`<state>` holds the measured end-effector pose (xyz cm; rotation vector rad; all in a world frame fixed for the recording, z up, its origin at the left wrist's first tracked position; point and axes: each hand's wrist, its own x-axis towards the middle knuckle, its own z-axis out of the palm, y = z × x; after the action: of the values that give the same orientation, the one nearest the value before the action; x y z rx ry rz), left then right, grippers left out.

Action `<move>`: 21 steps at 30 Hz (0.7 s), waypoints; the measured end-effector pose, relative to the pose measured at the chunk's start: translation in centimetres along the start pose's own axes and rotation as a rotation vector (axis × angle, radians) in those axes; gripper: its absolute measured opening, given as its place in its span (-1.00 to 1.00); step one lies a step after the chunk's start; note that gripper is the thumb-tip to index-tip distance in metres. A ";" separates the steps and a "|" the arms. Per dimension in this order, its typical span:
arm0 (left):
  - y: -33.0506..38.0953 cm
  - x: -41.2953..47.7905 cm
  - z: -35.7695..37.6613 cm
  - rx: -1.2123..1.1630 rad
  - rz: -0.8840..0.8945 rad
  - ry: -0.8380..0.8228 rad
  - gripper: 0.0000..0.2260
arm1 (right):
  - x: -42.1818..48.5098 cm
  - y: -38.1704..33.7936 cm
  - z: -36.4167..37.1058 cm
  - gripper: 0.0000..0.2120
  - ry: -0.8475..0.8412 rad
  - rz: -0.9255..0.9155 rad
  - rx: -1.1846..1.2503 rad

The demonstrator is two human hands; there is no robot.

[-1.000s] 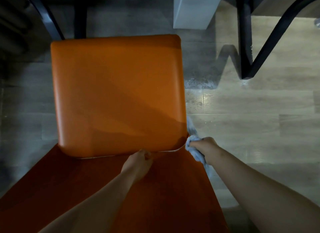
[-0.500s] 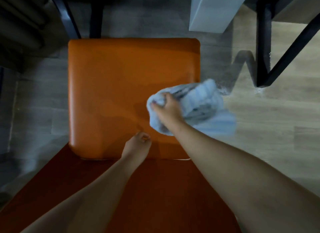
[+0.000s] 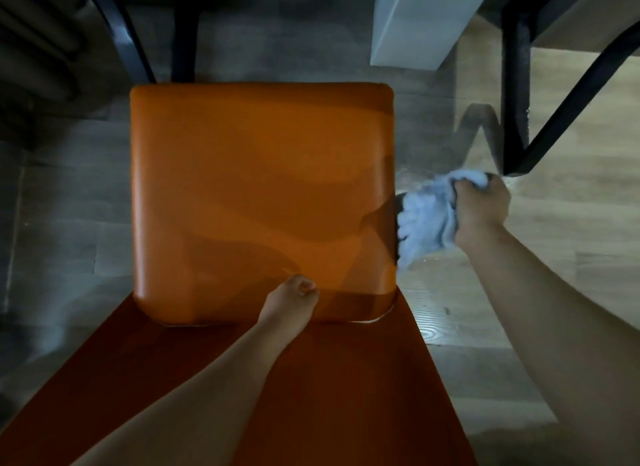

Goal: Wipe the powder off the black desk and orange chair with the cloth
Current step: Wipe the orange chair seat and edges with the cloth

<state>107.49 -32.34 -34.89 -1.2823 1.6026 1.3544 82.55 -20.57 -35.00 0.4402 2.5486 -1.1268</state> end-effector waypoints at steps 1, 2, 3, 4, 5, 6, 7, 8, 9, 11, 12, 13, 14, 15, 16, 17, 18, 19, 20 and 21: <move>0.1 -0.1 0.0 0.012 0.000 -0.010 -0.79 | -1.2 0.0 -1.5 -0.89 -0.098 0.030 0.054; 0.3 -0.2 0.0 0.025 -0.001 -0.017 -0.80 | -2.5 0.2 -3.0 -0.93 -0.213 0.091 0.078; 0.4 -0.4 0.0 0.037 0.000 -0.022 -0.82 | -3.8 0.6 -4.2 -0.90 -0.332 0.161 0.037; 0.5 -0.7 0.1 0.049 0.003 -0.022 -0.83 | -5.0 1.4 -4.9 -0.89 -0.446 0.205 -0.066; 0.6 -1.0 0.2 0.061 0.005 -0.021 -0.84 | -6.5 2.6 -5.3 -0.92 -0.532 0.204 -0.202; 0.7 -1.3 0.4 0.073 0.004 -0.021 -0.85 | -8.1 3.7 -5.3 -0.98 -0.592 0.174 -0.336; 0.7 -1.7 0.5 0.083 0.005 -0.024 -0.86 | -9.5 4.9 -4.9 -0.86 -0.637 0.125 -0.461; 0.7 -2.2 0.8 0.092 0.007 -0.031 -0.86 | -10.7 6.2 -4.4 -0.72 -0.675 0.096 -0.582; 0.6 -2.6 1.1 0.098 0.006 -0.044 -0.86 | -11.6 7.1 -3.9 -0.62 -0.687 0.103 -0.675; 0.2 -3.3 1.7 0.103 0.004 -0.069 -0.84 | -11.9 7.5 -2.6 -0.54 -0.612 0.156 -0.768; -0.1 -3.7 1.9 0.100 0.010 -0.074 -0.83 | -11.5 7.4 -2.0 -0.56 -0.572 0.211 -0.754; -0.3 -4.0 2.1 0.096 0.016 -0.076 -0.82 | -11.0 7.3 -1.6 -0.61 -0.567 0.269 -0.722; -0.6 -4.3 2.3 0.094 0.020 -0.076 -0.81 | -10.6 7.2 -1.5 -0.72 -0.603 0.309 -0.701; -0.8 -4.5 2.5 0.096 0.025 -0.081 -0.80 | -10.5 7.1 -1.8 -0.86 -0.648 0.299 -0.702; -1.0 -4.8 2.8 0.105 0.033 -0.091 -0.79 | -10.9 6.9 -2.6 -0.91 -0.682 0.248 -0.705; -1.1 -5.0 3.1 0.122 0.041 -0.106 -0.78 | -11.4 7.0 -3.7 -0.87 -0.713 0.197 -0.691; -1.1 -5.1 3.4 0.146 0.044 -0.120 -0.76 | -12.1 7.0 -5.2 -0.84 -0.747 0.162 -0.674; -1.1 -5.2 3.7 0.192 0.043 -0.137 -0.73 | -12.7 7.3 -6.4 -0.82 -0.787 0.143 -0.656; -1.1 -5.3 4.2 0.280 0.038 -0.152 -0.70 | -13.3 7.1 -7.4 -0.79 -0.844 0.138 -0.664; -1.3 -5.3 4.6 0.399 0.027 -0.161 -0.65 | -13.4 7.3 -8.0 -0.78 -0.890 0.128 -0.701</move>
<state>109.80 -26.49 -31.46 -0.8931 1.6753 1.0533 96.28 -11.84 -29.24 -0.0821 1.8783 -0.2129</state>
